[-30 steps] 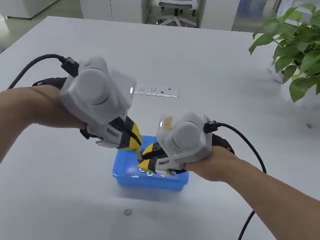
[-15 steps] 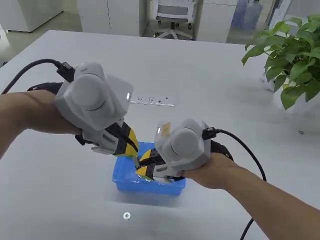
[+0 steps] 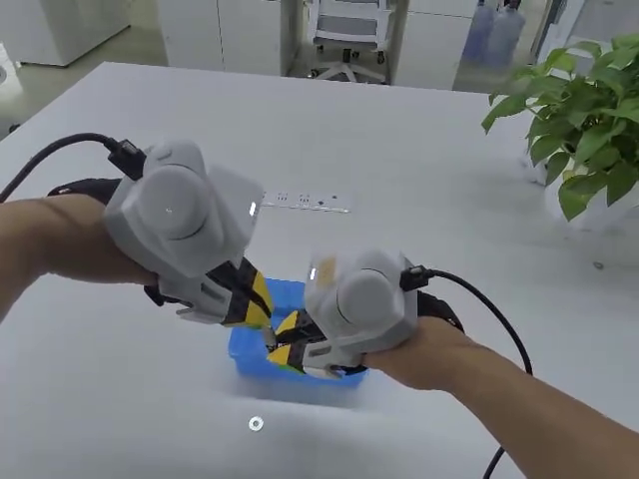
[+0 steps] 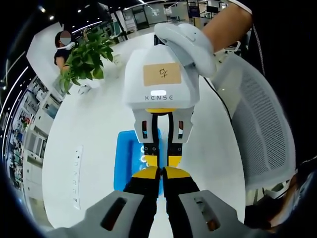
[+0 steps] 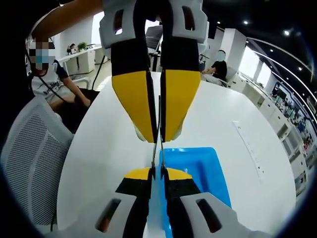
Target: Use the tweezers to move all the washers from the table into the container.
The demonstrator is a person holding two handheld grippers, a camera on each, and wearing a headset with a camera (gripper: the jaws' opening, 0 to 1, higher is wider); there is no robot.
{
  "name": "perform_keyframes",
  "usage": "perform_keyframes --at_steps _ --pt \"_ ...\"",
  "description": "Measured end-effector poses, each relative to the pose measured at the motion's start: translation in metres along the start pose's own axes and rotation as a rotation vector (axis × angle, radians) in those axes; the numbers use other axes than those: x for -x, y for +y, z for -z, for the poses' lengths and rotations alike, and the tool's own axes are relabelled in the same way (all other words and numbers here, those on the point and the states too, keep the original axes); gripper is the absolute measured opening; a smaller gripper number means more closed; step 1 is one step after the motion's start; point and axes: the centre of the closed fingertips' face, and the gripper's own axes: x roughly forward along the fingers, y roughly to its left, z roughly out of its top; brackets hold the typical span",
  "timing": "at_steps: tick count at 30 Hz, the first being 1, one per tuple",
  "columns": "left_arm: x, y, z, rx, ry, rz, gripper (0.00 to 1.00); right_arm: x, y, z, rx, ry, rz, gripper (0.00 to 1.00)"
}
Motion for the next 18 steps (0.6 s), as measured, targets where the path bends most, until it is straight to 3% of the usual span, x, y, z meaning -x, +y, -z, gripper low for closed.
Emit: perform_keyframes --at_steps 18 --pt "-0.012 -0.024 0.015 0.033 0.017 0.040 0.06 -0.018 0.027 0.009 -0.026 -0.004 -0.049 0.12"
